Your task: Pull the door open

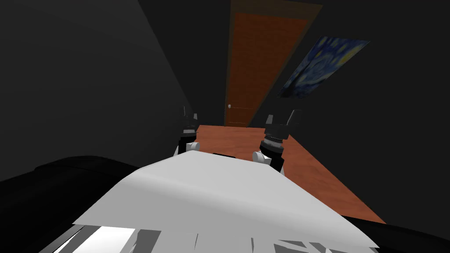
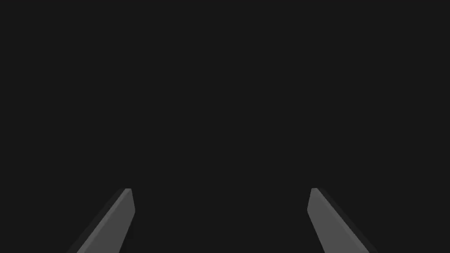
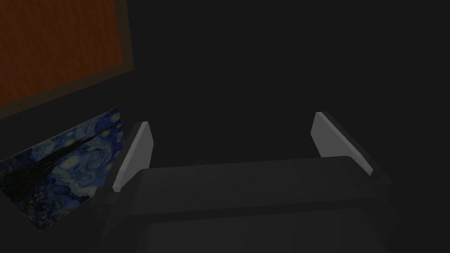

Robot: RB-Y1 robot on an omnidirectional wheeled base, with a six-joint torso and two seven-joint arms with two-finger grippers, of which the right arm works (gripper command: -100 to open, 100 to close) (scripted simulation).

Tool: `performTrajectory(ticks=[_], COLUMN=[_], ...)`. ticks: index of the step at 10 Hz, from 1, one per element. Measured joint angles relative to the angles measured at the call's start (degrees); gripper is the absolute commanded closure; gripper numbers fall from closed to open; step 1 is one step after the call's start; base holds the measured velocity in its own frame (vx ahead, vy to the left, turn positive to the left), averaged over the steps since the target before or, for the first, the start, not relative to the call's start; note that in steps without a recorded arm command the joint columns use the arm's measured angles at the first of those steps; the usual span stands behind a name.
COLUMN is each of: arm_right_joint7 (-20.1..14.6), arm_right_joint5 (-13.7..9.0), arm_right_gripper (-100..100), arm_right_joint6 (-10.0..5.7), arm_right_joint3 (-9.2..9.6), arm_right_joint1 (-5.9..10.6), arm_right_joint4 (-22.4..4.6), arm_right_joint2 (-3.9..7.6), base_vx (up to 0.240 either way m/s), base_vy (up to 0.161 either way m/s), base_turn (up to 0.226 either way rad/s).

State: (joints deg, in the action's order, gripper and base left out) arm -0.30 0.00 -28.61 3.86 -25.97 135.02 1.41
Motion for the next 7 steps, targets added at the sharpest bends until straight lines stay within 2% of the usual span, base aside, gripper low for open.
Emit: performTrajectory(ticks=[7], arm_right_joint7=[6.4], arm_right_joint5=[3.0], arm_right_gripper=[-100], arm_right_joint6=[-1.86], arm_right_joint3=[-2.49], arm_right_joint1=[2.07], arm_right_joint4=[-8.0], arm_right_joint2=[1.79], base_vx=[0.131], base_vy=[0.037], base_turn=[0.028])
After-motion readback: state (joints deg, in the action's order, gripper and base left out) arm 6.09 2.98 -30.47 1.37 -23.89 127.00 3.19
